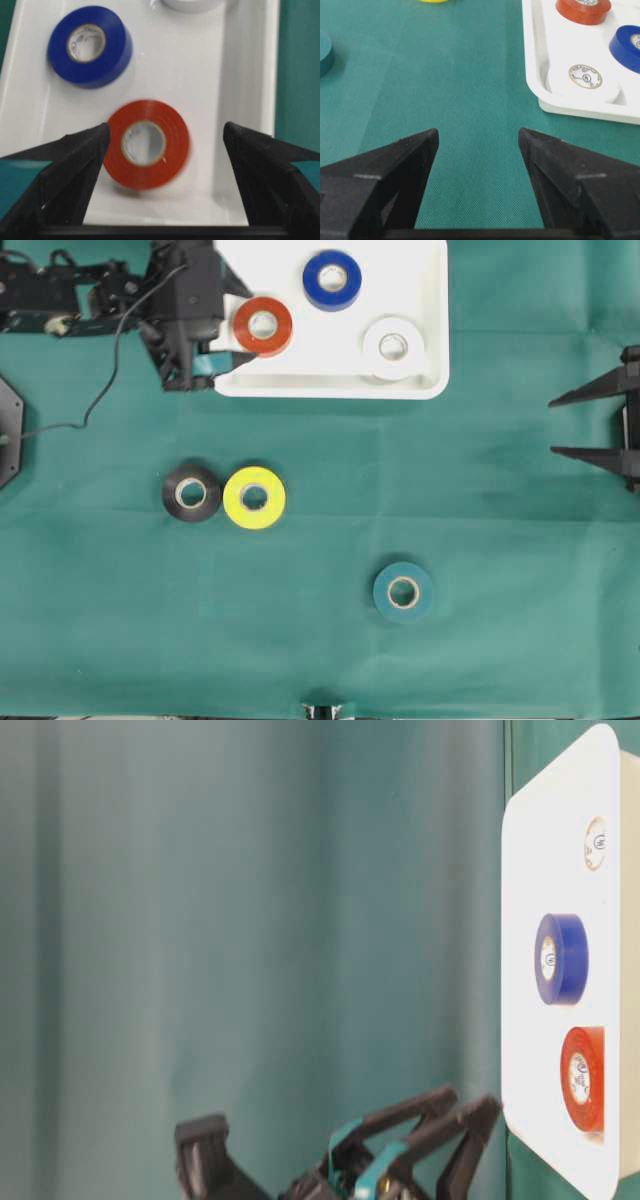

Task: Put the tape into the white case with the left arm.
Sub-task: 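Open the left gripper and retract it to the left side, then lower the left gripper onto the black tape roll and grip its core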

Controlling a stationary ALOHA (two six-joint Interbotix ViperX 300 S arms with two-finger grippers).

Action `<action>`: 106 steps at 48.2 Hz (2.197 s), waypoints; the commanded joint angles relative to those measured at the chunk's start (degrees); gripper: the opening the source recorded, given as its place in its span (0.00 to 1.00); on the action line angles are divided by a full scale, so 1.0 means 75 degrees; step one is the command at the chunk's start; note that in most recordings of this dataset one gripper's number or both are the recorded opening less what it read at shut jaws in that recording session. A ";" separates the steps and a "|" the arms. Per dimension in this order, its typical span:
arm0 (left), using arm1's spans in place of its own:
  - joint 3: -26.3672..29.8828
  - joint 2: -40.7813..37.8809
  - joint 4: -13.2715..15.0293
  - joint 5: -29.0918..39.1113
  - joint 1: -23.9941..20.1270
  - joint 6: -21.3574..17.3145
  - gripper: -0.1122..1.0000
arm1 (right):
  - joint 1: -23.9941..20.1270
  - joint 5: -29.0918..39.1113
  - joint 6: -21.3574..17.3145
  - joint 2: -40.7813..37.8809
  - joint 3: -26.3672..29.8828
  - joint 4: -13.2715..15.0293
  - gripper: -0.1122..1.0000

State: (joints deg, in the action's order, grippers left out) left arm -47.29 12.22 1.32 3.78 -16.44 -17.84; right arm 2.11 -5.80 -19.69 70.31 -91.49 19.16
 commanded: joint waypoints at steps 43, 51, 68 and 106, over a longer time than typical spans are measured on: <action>-0.2262 0.3492 0.0000 -0.0129 0.0762 0.0047 0.96 | 0.0012 -0.0070 -0.0012 -0.0035 0.0070 0.0000 0.98; -0.2297 0.3527 0.0000 -0.0129 0.0797 0.0047 0.96 | 0.0012 -0.0082 -0.0012 -0.0035 0.0082 0.0000 0.98; -0.2320 0.3480 0.0023 0.0059 0.0938 0.0105 0.96 | 0.0012 -0.0070 -0.0012 -0.0035 0.0082 0.0012 0.98; -0.2402 0.3352 0.0047 0.0234 0.3023 0.1031 0.96 | 0.0012 -0.0082 -0.0012 -0.0035 0.0082 0.0000 0.98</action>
State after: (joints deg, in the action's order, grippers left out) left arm -66.01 38.06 1.58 6.06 6.06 -10.20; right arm 2.11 -5.80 -19.69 70.31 -91.49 19.07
